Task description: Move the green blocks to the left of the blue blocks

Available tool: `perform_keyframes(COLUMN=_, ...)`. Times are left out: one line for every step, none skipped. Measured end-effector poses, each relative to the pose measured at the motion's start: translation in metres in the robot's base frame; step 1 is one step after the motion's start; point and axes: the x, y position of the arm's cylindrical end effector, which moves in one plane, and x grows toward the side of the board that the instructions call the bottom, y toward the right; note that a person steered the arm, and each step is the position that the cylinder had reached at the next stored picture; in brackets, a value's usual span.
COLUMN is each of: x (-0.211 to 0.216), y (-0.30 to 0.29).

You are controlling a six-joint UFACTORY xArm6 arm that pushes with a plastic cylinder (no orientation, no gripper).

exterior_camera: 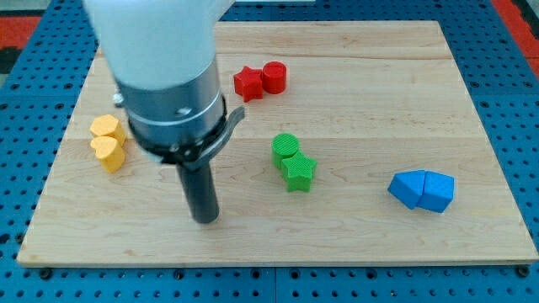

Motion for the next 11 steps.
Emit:
perform_keyframes(x=0.043, y=0.055)
perform_keyframes(x=0.035, y=0.113)
perform_keyframes(x=0.030, y=0.126)
perform_keyframes(x=0.030, y=0.126)
perform_keyframes(x=0.012, y=0.124)
perform_keyframes(x=-0.027, y=0.146)
perform_keyframes(x=-0.086, y=0.145)
perform_keyframes(x=-0.154, y=0.120)
perform_keyframes(x=-0.140, y=0.053)
perform_keyframes(x=-0.131, y=0.045)
perform_keyframes(x=-0.121, y=0.092)
